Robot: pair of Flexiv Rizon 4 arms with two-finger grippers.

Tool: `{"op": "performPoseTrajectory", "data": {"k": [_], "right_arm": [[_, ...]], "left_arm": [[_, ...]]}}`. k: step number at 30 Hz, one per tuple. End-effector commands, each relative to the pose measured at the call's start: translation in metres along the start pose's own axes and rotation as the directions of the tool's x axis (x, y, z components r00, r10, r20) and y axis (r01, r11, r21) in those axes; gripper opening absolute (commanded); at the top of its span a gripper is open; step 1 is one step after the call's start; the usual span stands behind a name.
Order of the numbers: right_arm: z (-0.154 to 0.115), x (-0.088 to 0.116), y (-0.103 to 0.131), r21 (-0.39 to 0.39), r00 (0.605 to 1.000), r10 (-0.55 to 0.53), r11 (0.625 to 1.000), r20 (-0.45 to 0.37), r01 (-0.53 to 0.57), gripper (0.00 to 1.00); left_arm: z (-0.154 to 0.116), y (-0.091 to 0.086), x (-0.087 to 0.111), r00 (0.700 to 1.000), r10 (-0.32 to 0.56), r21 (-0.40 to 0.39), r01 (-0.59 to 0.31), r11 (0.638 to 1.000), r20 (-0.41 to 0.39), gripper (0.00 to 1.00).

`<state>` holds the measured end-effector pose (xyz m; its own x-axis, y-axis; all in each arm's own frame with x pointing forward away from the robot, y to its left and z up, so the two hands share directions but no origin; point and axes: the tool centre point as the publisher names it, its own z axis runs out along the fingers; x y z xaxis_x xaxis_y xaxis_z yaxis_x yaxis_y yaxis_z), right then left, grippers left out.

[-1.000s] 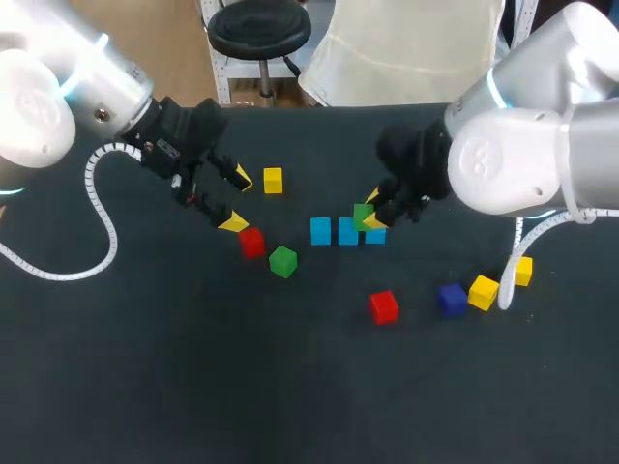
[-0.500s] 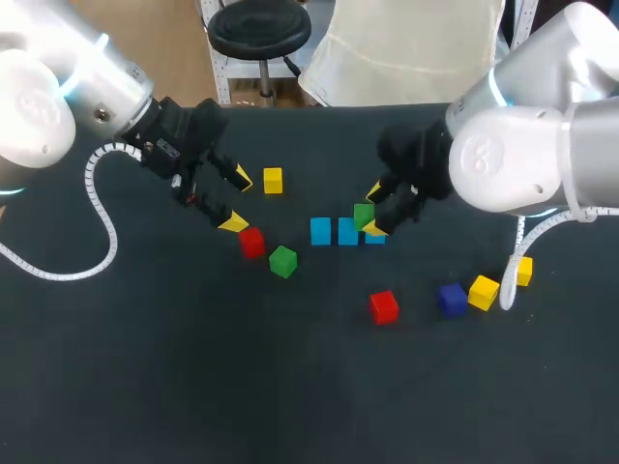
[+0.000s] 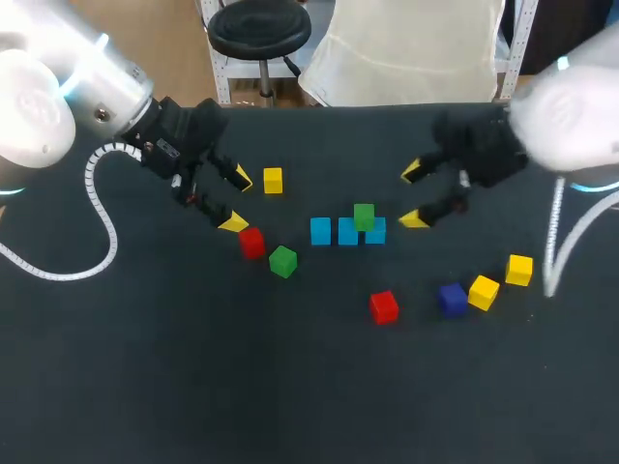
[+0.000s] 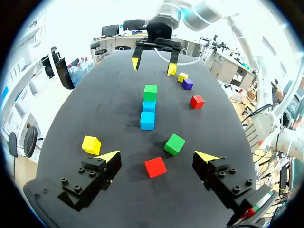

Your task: Place the blue cubes, place green cubes on the blue cubes, place the yellow cubes on the green cubes, then place the red cubes on the yellow cubes, and place purple cube on the red cubes.

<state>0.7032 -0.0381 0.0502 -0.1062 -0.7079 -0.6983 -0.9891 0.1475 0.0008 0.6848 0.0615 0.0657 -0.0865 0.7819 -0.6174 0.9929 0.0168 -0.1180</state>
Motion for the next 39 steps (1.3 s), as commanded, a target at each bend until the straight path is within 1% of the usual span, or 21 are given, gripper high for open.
{"op": "performPoseTrajectory", "data": {"k": [1,3,7,9,11,12,13,15,22,24,26,28,30,32,33,35,36,37,39], "right_arm": [[-0.036,0.016,0.0,-0.038,0.996,-0.017,0.999,0.082,0.021,1.0],[-0.042,0.022,0.0,-0.052,0.995,-0.029,0.998,0.101,0.034,1.0],[-0.049,0.032,0.001,-0.058,0.995,-0.046,0.997,0.088,0.051,1.0],[-0.048,0.036,0.001,-0.059,0.996,-0.055,0.996,0.069,0.059,1.0],[-0.048,0.039,0.001,-0.063,0.995,-0.055,0.996,0.083,0.06,1.0],[-0.047,0.04,0.001,-0.065,0.995,-0.056,0.996,0.081,0.061,1.0],[-0.046,0.04,0.001,-0.072,0.993,-0.068,0.995,0.098,0.075,1.0],[-0.045,0.039,0.002,-0.08,0.992,-0.091,0.992,0.086,0.098,1.0],[-0.044,0.039,0.002,-0.091,0.994,-0.082,0.992,0.077,0.089,1.0],[-0.044,0.039,0.002,-0.091,0.994,-0.082,0.992,0.077,0.089,1.0],[-0.044,0.039,0.002,-0.091,0.994,-0.082,0.992,0.077,0.089,1.0],[-0.044,0.039,0.002,-0.091,0.994,-0.082,0.992,0.077,0.089,1.0],[-0.044,0.039,0.002,-0.091,0.994,-0.082,0.992,0.077,0.089,1.0],[-0.044,0.039,0.002,-0.091,0.994,-0.082,0.992,0.077,0.089,1.0],[-0.044,0.039,0.002,-0.091,0.994,-0.082,0.992,0.077,0.089,1.0],[-0.044,0.039,0.002,-0.091,0.994,-0.082,0.992,0.077,0.089,1.0],[-0.044,0.039,0.002,-0.091,0.994,-0.082,0.992,0.077,0.089,1.0],[-0.044,0.039,0.002,-0.091,0.994,-0.082,0.992,0.077,0.089,1.0],[-0.044,0.039,0.002,-0.091,0.994,-0.082,0.992,0.077,0.089,1.0]], "left_arm": [[0.0,0.0,0.001,1.0,0.003,-0.001,-0.003,1.0,0.003,1.0],[0.0,0.0,0.001,1.0,0.003,-0.001,-0.003,1.0,0.003,1.0],[0.0,0.0,0.001,1.0,0.003,-0.001,-0.003,1.0,0.003,1.0],[0.0,0.0,0.001,1.0,0.003,-0.001,-0.003,1.0,0.003,1.0],[0.0,0.0,0.001,1.0,0.003,-0.001,-0.003,1.0,0.003,1.0],[0.0,0.0,0.001,1.0,0.003,-0.001,-0.003,1.0,0.003,1.0],[0.0,0.0,0.001,1.0,0.003,-0.001,-0.003,1.0,0.003,1.0],[0.0,0.0,0.001,1.0,0.003,-0.001,-0.003,1.0,0.003,1.0],[0.0,0.0,0.001,1.0,0.003,-0.001,-0.003,1.0,0.003,1.0],[0.0,-0.006,-0.004,0.992,0.114,0.03,-0.113,0.993,-0.056,1.0],[-0.002,-0.018,-0.011,0.968,0.233,0.068,-0.227,0.971,-0.091,1.0],[-0.003,-0.024,-0.015,0.935,0.336,0.115,-0.323,0.939,-0.116,1.0],[-0.004,-0.034,-0.019,0.879,0.454,0.177,-0.429,0.886,-0.143,1.0],[-0.001,-0.042,-0.023,0.823,0.539,0.242,-0.494,0.835,-0.182,1.0],[0.001,-0.045,-0.023,0.784,0.588,0.277,-0.531,0.801,-0.199,1.0],[0.004,-0.051,-0.024,0.724,0.649,0.332,-0.568,0.753,-0.234,1.0],[0.007,-0.054,-0.023,0.688,0.678,0.358,-0.583,0.729,-0.259,1.0],[0.008,-0.055,-0.022,0.663,0.693,0.378,-0.587,0.716,-0.284,1.0],[0.008,-0.055,-0.022,0.663,0.693,0.378,-0.587,0.716,-0.284,1.0]]}}
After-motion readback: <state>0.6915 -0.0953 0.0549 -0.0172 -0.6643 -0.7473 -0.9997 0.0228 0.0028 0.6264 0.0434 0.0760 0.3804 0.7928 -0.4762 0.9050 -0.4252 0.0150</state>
